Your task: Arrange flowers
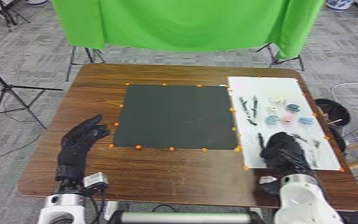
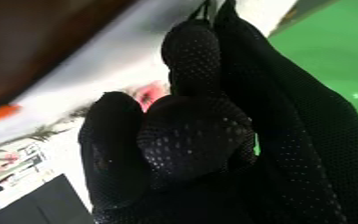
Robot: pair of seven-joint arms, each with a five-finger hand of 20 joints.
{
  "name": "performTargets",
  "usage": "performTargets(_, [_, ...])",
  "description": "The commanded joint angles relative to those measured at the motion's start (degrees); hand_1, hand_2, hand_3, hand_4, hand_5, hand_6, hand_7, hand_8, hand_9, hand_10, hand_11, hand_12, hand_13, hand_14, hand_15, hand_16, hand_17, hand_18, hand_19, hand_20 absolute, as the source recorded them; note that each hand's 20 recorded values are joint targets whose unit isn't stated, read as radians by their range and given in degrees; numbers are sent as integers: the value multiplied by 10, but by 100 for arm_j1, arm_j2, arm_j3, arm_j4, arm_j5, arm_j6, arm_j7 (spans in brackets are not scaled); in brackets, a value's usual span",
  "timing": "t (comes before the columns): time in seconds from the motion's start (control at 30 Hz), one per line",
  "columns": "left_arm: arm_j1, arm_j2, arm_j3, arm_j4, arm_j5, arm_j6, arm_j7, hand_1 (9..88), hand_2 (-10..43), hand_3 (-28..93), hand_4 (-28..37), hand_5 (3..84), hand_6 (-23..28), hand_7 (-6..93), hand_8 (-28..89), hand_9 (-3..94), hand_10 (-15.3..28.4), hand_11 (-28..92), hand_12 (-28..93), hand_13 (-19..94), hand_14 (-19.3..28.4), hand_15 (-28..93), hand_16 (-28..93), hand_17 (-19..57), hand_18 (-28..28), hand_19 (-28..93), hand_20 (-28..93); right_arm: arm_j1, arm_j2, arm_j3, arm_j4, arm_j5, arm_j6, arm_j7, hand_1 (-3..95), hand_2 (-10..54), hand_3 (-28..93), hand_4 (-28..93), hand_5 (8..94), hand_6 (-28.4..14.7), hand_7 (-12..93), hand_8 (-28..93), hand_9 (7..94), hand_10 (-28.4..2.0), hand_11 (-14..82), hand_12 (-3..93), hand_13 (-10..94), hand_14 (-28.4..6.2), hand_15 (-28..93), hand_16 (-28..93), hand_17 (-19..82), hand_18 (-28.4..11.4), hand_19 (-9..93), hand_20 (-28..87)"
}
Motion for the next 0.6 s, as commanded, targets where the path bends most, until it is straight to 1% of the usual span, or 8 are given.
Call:
performTargets(0.03, [60,-30,15,-8,4,-35,-38,343,-95,661,-189,467,19,160,-73,467,131,257,157,410,173,308,12,139,122,112,240,94,71,91,-314,37,305,-151,587,-95,612,173,688,-79,483,156,909,-129,311,406,937,-5,605,209,783,-23,817,512])
performTargets(0.13, [85,104,-69,-8,-14,-22,-52,343,-95,661,-188,467,18,161,-73,467,130,257,157,410,172,307,11,139,122,112,239,252,131,-6,-412,224,334,-178,587,-95,609,182,687,-79,487,155,909,-128,315,403,937,-5,607,209,784,-23,818,512])
performTargets(0.23, [100,392,-245,31,-141,87,-47,343,-95,661,-188,466,18,161,-73,466,130,256,157,410,173,306,11,139,123,112,240,662,266,-241,-464,518,310,-176,588,-95,605,183,688,-79,489,151,908,-128,317,403,937,-5,608,208,784,-22,819,510])
performTargets(0.33, [122,729,-494,91,-316,275,-23,339,-95,660,-190,464,18,162,-73,464,130,255,157,408,172,304,11,138,123,113,240,1250,399,-553,-510,1049,252,-245,590,-95,603,181,688,-80,490,149,908,-128,316,400,937,-5,608,208,785,-21,819,508])
performTargets(0.4, [79,980,-630,182,-449,452,20,329,-95,664,-193,463,18,162,-73,464,130,254,156,404,171,298,9,137,123,110,238,1686,457,-803,-509,1289,164,-256,590,-95,603,182,689,-81,489,146,909,-128,316,396,937,-5,608,208,786,-20,818,506])
performTargets(0.43, [-5,1099,-672,273,-496,504,49,323,-93,666,-198,464,18,161,-74,465,130,251,154,403,170,291,7,136,122,104,234,1898,498,-948,-500,1430,220,-263,590,-95,603,182,690,-82,489,144,909,-128,316,396,937,-5,608,208,786,-19,818,505])
performTargets(0.5, [-86,1294,-759,383,-602,689,103,313,-87,669,-210,465,17,160,-76,467,130,244,149,399,168,273,4,134,119,94,228,2403,522,-1290,-411,1442,110,-282,590,-95,602,183,690,-82,492,141,909,-128,317,394,937,-5,608,207,786,-19,818,503])
performTargets(0.6, [-248,1506,-831,570,-633,870,168,291,-80,682,-236,466,13,158,-79,465,130,232,141,395,162,252,4,133,115,82,222,3168,428,-1835,-217,1675,21,-311,592,-95,600,183,688,-82,497,136,909,-128,318,389,937,-4,608,206,787,-18,819,499])
